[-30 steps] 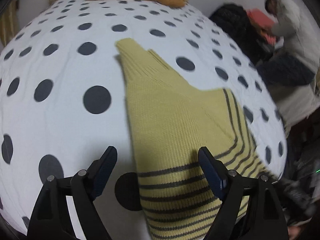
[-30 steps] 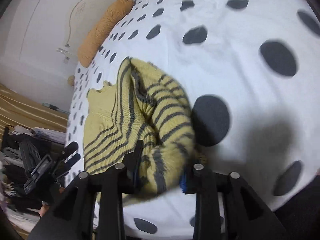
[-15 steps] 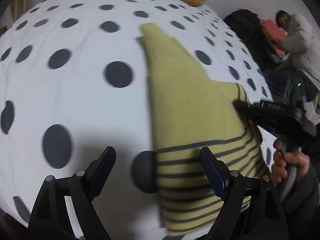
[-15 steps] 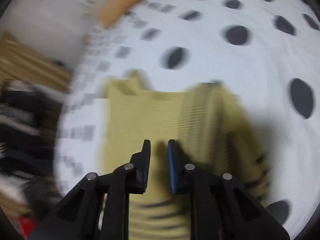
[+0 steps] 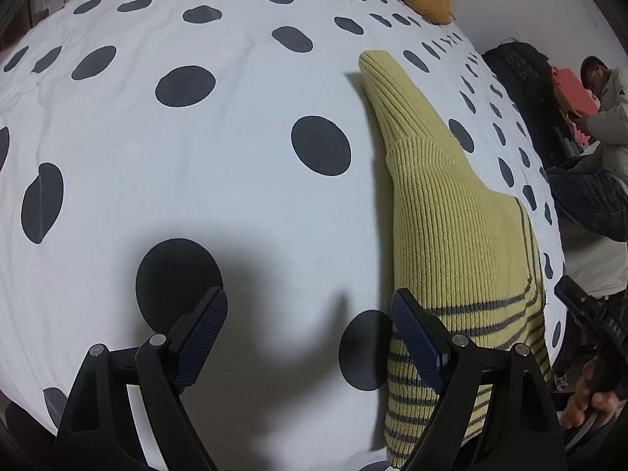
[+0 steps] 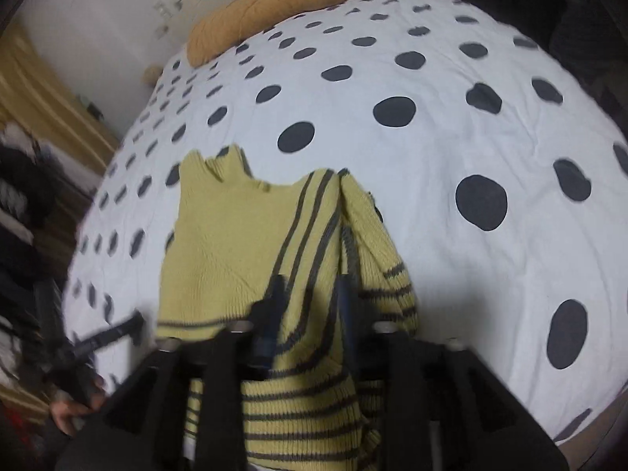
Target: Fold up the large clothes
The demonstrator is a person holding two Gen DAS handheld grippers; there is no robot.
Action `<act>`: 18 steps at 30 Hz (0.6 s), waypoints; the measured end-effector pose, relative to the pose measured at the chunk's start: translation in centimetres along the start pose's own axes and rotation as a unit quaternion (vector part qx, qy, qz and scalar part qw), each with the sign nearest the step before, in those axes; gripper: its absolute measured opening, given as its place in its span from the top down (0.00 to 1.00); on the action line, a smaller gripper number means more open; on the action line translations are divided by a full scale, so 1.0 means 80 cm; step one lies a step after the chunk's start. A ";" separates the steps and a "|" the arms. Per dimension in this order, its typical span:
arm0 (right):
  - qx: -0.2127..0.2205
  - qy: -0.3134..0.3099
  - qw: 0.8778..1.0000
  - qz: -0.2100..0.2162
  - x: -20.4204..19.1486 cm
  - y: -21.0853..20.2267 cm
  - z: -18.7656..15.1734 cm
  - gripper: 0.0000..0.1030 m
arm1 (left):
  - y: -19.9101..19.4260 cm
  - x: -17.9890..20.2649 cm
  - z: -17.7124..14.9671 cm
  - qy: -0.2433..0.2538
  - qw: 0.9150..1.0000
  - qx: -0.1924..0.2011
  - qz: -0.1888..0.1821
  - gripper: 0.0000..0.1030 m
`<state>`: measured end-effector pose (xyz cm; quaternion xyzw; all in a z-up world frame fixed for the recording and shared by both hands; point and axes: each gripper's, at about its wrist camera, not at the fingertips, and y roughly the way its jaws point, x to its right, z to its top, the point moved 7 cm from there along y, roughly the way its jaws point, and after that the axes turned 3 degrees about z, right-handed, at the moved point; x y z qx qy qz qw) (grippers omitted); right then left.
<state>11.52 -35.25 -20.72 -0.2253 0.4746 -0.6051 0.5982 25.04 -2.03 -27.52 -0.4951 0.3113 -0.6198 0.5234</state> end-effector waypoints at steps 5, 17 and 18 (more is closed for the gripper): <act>-0.055 -0.066 0.995 -0.049 -0.013 0.049 -0.022 0.52 | 0.002 -0.005 -0.013 -0.007 1.000 -0.011 0.004 0.17; -0.068 -0.017 0.996 -0.062 0.040 0.057 -0.026 0.78 | 0.012 -0.006 -0.020 -0.010 0.999 -0.032 -0.005 0.16; -0.053 -0.006 0.997 -0.051 0.043 0.057 -0.025 0.74 | 0.014 -0.001 -0.017 -0.008 0.999 -0.033 -0.010 0.16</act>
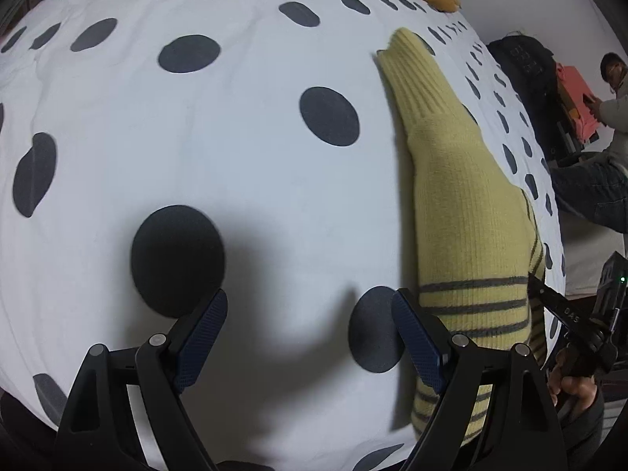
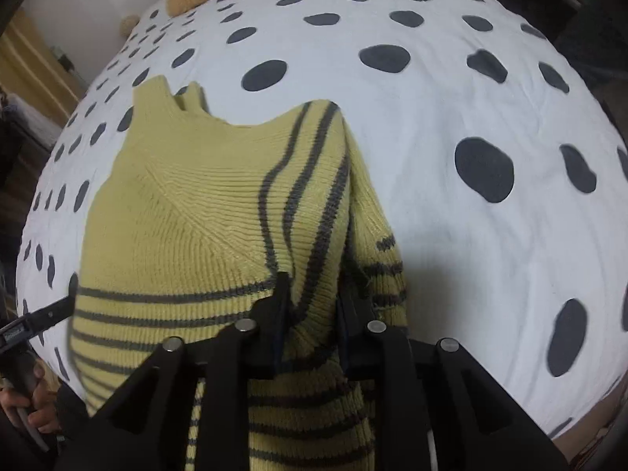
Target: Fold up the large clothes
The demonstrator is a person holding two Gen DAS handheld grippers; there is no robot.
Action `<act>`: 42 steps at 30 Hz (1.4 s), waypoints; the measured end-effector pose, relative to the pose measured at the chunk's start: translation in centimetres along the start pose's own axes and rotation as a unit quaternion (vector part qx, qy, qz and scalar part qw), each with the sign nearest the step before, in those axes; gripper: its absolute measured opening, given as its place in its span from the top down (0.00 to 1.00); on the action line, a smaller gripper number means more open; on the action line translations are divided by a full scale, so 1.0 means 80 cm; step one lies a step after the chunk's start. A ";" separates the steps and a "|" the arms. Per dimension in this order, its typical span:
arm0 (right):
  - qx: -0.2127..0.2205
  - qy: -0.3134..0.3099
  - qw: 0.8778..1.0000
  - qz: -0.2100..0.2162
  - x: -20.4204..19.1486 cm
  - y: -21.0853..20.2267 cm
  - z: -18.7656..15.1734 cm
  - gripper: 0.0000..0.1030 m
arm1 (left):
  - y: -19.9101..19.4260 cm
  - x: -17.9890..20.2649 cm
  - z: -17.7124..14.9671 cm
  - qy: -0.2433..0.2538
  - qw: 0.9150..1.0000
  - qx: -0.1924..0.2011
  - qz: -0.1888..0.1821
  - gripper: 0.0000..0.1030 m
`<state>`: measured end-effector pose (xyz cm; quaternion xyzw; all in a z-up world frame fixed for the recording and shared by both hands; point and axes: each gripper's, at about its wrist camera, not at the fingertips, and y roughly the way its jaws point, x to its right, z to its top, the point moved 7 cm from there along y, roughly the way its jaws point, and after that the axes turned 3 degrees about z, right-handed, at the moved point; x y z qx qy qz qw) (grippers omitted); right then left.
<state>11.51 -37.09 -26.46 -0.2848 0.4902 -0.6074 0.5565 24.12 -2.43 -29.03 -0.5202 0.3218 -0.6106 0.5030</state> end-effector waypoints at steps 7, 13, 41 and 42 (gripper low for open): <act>0.036 0.045 0.998 0.036 0.015 -0.081 -0.019 0.22 | -0.004 0.063 0.046 0.032 0.997 0.009 -0.066 0.15; 0.026 0.083 0.995 0.042 0.057 -0.100 -0.078 0.22 | 0.028 0.129 0.076 0.098 0.993 -0.003 -0.057 0.10; 0.091 0.230 0.920 0.305 -0.018 -0.046 -0.056 0.57 | 0.026 0.199 0.185 0.113 0.983 -0.012 -0.147 0.74; 0.092 0.219 0.919 0.314 -0.039 -0.047 -0.048 0.57 | 0.005 0.193 0.197 0.113 0.983 0.004 -0.143 0.74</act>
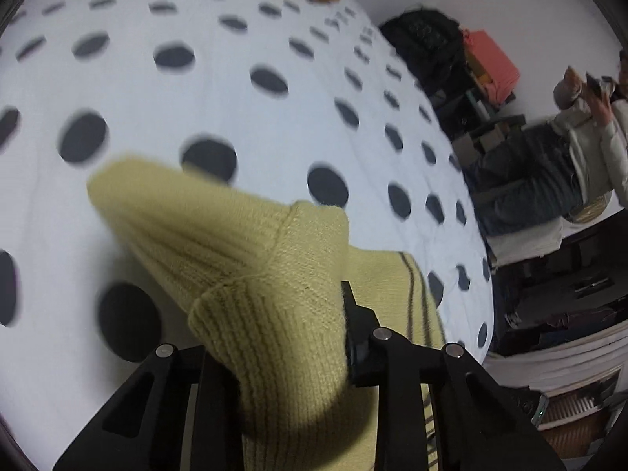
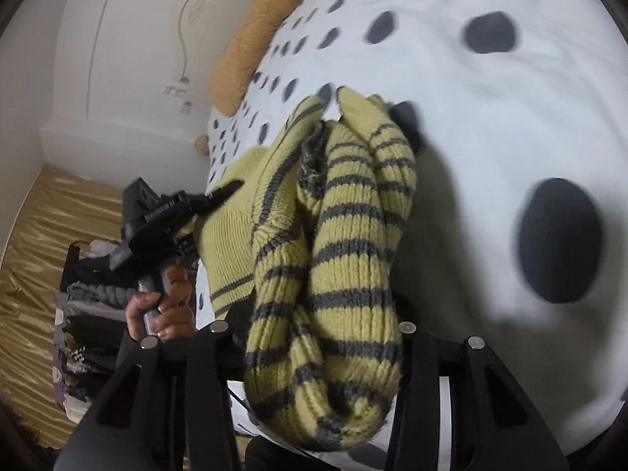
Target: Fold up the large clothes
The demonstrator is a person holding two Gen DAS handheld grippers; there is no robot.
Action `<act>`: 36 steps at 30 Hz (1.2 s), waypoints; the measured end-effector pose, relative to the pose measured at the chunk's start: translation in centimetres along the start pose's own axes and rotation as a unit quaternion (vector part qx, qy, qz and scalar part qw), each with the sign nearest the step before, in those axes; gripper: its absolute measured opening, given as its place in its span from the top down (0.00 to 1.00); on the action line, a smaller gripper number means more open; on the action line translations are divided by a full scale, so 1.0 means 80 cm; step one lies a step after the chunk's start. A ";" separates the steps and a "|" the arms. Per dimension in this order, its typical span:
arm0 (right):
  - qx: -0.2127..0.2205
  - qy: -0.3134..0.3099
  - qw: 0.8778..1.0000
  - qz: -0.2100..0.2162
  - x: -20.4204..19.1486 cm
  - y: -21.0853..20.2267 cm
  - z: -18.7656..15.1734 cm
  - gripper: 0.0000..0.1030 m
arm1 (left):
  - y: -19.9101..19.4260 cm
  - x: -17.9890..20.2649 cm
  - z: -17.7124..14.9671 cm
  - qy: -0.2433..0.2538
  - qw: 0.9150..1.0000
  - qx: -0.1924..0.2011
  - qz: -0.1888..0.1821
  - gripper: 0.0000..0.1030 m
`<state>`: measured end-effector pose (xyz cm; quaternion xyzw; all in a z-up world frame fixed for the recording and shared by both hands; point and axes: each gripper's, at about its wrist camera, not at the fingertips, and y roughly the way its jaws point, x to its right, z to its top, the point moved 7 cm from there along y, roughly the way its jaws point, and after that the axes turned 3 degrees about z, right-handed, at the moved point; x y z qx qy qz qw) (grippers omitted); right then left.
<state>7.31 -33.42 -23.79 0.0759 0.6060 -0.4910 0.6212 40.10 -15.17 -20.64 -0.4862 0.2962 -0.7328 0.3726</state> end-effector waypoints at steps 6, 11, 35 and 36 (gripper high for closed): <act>-0.019 -0.027 0.999 0.026 -0.053 0.087 0.009 0.58 | -0.074 -0.064 0.051 0.005 0.997 0.049 0.056 0.70; -0.088 -0.013 0.991 -0.095 0.017 0.179 -0.005 0.55 | 0.044 -0.191 0.021 -0.059 0.990 -0.061 0.116 0.43; -0.085 -0.052 0.990 -0.103 0.000 0.164 -0.005 0.51 | -0.152 -0.262 0.252 -0.072 0.973 0.140 0.170 0.14; -0.080 -0.056 0.990 -0.104 -0.007 0.156 -0.004 0.50 | -0.151 -0.258 0.238 -0.062 0.977 0.121 0.166 0.14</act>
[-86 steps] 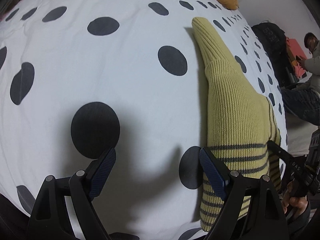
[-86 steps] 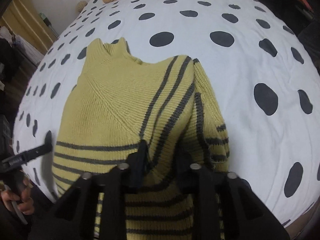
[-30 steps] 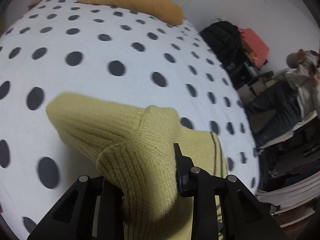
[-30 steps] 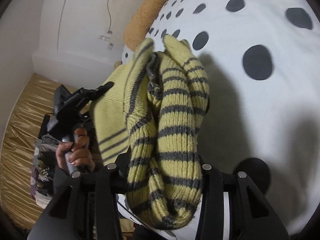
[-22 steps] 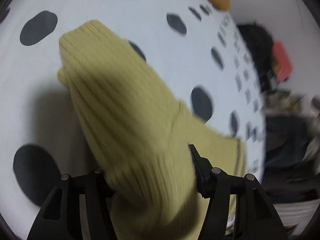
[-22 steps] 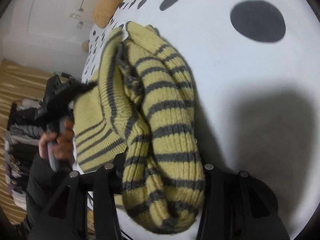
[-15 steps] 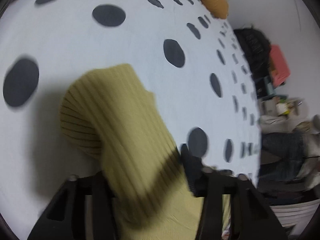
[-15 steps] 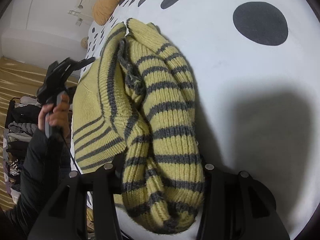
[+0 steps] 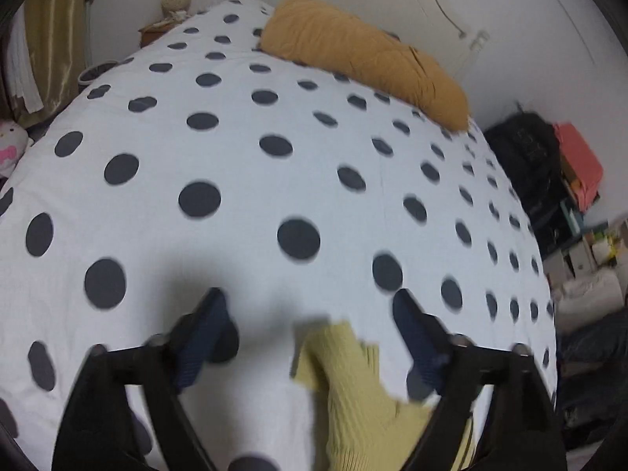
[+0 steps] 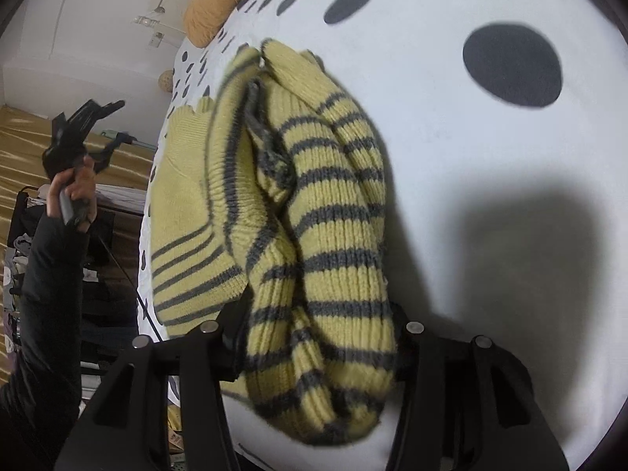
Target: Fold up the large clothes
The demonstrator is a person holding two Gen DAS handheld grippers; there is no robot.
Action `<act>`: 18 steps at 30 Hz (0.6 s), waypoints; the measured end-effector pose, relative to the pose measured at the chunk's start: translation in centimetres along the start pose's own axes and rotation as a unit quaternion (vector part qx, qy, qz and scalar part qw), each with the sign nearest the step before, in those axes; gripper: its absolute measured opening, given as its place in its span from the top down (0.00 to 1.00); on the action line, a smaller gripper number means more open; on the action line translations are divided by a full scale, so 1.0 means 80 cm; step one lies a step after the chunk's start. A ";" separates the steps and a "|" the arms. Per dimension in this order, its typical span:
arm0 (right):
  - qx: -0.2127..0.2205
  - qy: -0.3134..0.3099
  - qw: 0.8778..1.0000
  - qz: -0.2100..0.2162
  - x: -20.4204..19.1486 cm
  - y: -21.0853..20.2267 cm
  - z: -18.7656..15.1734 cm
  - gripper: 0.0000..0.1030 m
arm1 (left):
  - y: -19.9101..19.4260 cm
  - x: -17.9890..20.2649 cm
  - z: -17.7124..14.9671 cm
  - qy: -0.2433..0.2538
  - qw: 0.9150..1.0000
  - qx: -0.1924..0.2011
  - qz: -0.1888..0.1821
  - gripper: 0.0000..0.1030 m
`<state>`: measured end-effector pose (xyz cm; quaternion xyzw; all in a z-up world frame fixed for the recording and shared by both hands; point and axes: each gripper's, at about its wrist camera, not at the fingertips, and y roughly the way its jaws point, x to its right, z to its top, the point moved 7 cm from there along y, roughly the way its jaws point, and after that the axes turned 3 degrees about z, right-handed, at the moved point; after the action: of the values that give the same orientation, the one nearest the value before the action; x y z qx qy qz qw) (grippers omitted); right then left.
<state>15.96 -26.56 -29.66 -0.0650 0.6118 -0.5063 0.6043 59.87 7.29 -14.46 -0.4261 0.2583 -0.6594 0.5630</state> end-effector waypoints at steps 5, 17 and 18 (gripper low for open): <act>0.014 -0.018 1.000 -0.015 -0.013 -0.015 -0.003 0.49 | 0.076 0.017 -0.104 -0.004 0.989 -0.131 -0.069 0.14; -0.007 -0.002 1.000 -0.028 0.002 0.015 0.000 0.47 | 0.152 0.116 -0.076 -0.124 0.923 -0.109 -0.347 0.51; -0.009 -0.002 1.000 -0.030 0.003 0.018 0.002 0.46 | 0.125 0.122 -0.048 -0.114 0.917 -0.056 -0.377 0.50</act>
<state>16.79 -26.17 -30.79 -0.0892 0.6129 -0.5188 0.5893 61.78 -5.00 -21.95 -0.5953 0.0492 -0.7540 0.2731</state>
